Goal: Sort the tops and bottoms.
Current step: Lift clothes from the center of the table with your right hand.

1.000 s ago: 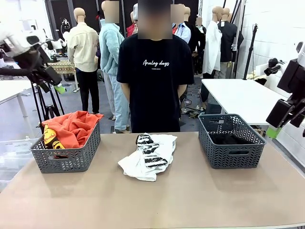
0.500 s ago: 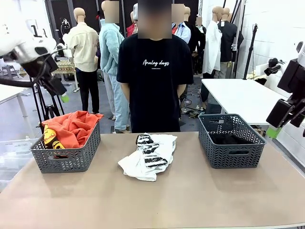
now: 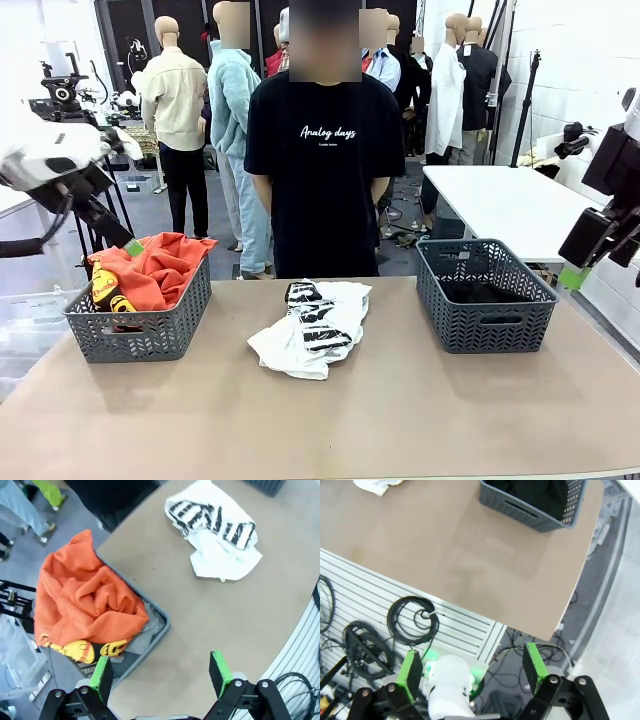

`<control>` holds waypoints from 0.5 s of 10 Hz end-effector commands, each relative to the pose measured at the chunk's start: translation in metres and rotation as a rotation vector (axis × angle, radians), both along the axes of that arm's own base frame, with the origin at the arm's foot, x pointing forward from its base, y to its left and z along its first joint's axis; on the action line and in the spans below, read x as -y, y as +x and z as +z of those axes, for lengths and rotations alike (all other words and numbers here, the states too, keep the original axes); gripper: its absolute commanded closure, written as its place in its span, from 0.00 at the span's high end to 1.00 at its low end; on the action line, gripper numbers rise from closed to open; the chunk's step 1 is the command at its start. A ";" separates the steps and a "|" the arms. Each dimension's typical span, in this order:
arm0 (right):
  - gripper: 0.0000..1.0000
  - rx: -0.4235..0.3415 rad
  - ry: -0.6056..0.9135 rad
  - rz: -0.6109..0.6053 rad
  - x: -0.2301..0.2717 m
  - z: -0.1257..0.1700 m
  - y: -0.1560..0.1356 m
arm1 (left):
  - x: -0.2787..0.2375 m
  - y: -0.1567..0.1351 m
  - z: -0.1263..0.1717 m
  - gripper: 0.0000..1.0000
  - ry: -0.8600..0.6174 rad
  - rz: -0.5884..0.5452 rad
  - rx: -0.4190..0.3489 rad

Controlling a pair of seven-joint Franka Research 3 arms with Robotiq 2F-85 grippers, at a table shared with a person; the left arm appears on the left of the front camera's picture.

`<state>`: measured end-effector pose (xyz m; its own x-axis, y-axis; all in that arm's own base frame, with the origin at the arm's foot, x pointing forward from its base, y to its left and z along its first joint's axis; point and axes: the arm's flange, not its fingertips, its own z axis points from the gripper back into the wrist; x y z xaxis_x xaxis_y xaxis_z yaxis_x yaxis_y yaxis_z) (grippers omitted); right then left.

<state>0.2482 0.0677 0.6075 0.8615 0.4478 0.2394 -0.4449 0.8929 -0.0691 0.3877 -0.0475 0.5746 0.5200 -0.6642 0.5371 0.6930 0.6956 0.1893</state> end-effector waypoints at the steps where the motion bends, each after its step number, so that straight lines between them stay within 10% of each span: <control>1: 1.00 -0.008 -0.007 -0.006 0.000 -0.002 0.000 | -0.029 -0.017 0.032 1.00 -0.079 -0.031 0.100; 5: 1.00 -0.008 -0.007 -0.006 0.000 -0.002 0.000 | -0.025 -0.017 0.055 1.00 -0.038 -0.141 0.055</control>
<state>0.2482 0.0676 0.6075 0.8615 0.4477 0.2396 -0.4448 0.8930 -0.0689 0.3585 -0.0224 0.6319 0.4112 -0.6775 0.6098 0.7510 0.6310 0.1945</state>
